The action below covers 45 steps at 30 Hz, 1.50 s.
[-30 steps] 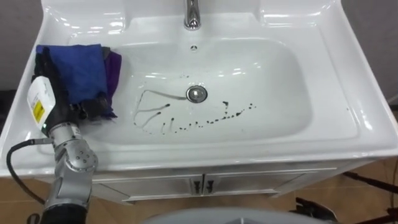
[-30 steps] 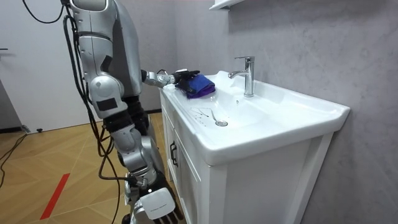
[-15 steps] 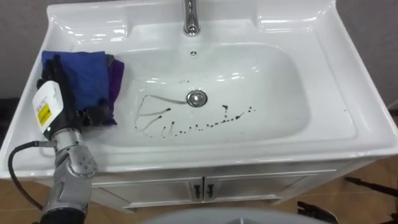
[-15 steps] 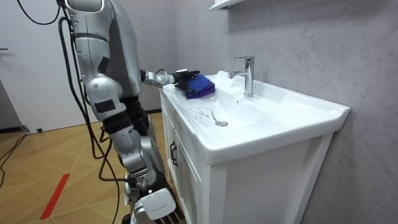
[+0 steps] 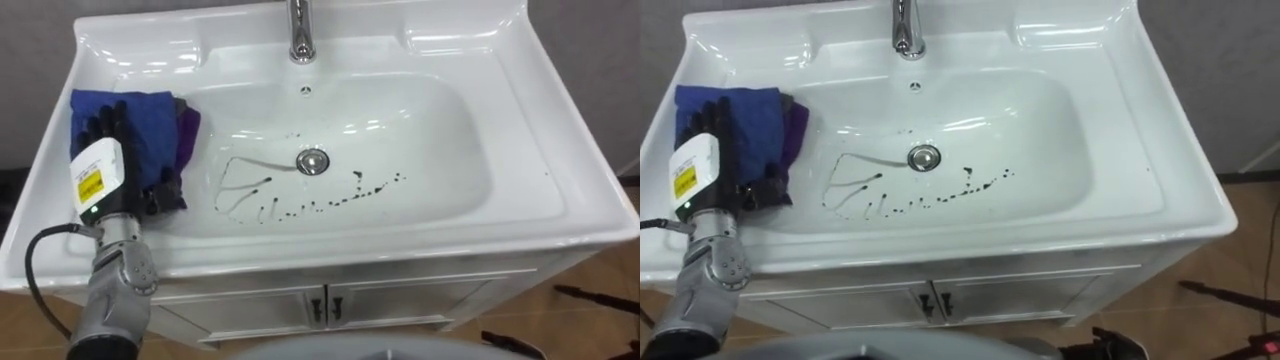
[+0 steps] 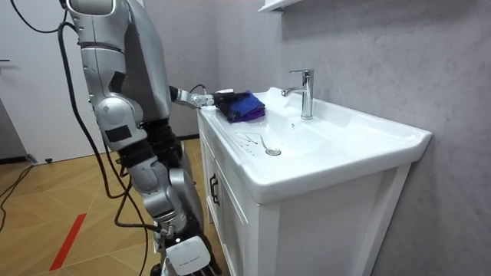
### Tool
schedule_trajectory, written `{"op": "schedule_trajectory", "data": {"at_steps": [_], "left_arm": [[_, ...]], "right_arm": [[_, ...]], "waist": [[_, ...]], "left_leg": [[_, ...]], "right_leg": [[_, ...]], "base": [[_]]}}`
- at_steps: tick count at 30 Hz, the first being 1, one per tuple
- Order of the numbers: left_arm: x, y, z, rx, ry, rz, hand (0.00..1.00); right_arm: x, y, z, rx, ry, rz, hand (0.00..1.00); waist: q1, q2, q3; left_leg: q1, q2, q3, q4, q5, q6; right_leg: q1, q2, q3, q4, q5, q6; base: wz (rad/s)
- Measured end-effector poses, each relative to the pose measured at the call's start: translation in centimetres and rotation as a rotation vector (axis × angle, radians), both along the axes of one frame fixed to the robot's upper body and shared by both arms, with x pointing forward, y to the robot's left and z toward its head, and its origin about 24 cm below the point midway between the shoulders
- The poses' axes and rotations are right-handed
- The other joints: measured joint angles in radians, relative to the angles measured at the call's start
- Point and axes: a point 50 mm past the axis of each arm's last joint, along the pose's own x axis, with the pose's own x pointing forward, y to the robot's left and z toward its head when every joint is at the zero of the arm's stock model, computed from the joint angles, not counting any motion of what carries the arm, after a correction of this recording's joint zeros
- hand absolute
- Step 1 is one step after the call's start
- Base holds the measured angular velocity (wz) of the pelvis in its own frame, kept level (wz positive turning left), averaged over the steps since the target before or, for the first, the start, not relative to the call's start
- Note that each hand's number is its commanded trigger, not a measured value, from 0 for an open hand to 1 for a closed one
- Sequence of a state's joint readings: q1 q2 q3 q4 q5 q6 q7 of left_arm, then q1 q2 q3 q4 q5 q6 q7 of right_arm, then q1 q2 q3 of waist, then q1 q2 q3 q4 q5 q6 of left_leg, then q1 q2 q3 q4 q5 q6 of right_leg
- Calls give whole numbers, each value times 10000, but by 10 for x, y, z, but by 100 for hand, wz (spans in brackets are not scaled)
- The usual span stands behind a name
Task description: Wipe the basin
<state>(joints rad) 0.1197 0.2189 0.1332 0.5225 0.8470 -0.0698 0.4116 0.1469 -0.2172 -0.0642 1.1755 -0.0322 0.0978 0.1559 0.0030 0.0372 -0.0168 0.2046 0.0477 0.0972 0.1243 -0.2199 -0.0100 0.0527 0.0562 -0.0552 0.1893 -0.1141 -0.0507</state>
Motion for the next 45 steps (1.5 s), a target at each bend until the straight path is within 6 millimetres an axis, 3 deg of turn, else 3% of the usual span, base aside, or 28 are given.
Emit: {"op": "schedule_trajectory", "data": {"at_steps": [6, 7, 8, 9, 10, 12, 14, 24, 29, 37, 45], "left_arm": [[-6, 8, -8, 288, 871, 181, 0], [-7, 11, -10, 335, 997, 224, 6], [-8, 14, -11, 396, 1111, 258, 23], [-8, 15, -11, 423, 1163, 273, 47], [-9, 18, -12, 467, 1240, 342, 51], [-7, 20, -13, 443, 1295, 500, 70], [-6, 25, -12, 502, 1350, 662, 100], [1, 46, 1, 927, 917, 1515, 100], [3, 55, 7, 1051, 847, 1936, 100], [20, 60, 15, 878, 1389, 2120, 100], [24, 59, 18, 1043, 1587, 2103, 100]], "right_arm": [[-13, -8, 2, -371, 1305, 1241, 0], [-14, -10, 2, -475, 1426, 1358, 0], [-14, -11, 3, -537, 1427, 1377, 0], [-14, -12, 3, -574, 1428, 1378, 0], [-14, -12, 3, -646, 1434, 1384, 0], [-14, -13, 3, -748, 1508, 1465, 0], [-14, -15, 3, -945, 1563, 1485, 0], [-19, -20, 5, -1235, 1847, 1084, 0], [-20, -22, 6, -1259, 1871, 732, 0], [-27, -21, 5, -1288, 2133, 548, 0], [-26, -19, 4, -1268, 2100, 267, 0]], "waist": [[-73, 111, -22], [-135, 121, -24], [-174, 119, -24], [-200, 121, -23], [-243, 123, -22], [-252, 124, -21], [-260, 123, -23], [-277, 149, -58], [-482, 162, -91], [-548, 168, -88], [-629, 164, -86]], "left_leg": [[154, 135, 253, 51, -76, -131], [174, 143, 253, 64, -81, -144], [162, 147, 279, 66, -71, -168], [162, 160, 292, 66, -64, -180], [164, 190, 309, 69, -56, -194], [160, 243, 365, 75, -63, -274], [129, 276, 388, 83, -54, -303], [132, 359, 393, 107, 20, -425], [151, 397, 378, 117, 15, -450], [135, 403, 403, 409, 37, -477], [132, 368, 443, 413, 38, -475]], "right_leg": [[-38, 152, 172, 279, -112, -163], [-76, 158, 200, 407, -190, -182], [-179, 160, 260, 553, -258, -190], [-191, 159, 273, 564, -262, -196], [-196, 172, 279, 567, -266, -203], [-226, 213, 316, 603, -274, -216], [-319, 285, 455, 689, -286, -256], [-393, 525, 798, 705, -161, -434], [-383, 567, 799, 716, -156, -477], [-318, 543, 816, 700, -200, -554], [-316, 489, 786, 710, -197, -524]], "base": [[-13], [-9], [-8], [-8], [-7], [-8], [-10], [-10], [-2], [0], [0]]}}
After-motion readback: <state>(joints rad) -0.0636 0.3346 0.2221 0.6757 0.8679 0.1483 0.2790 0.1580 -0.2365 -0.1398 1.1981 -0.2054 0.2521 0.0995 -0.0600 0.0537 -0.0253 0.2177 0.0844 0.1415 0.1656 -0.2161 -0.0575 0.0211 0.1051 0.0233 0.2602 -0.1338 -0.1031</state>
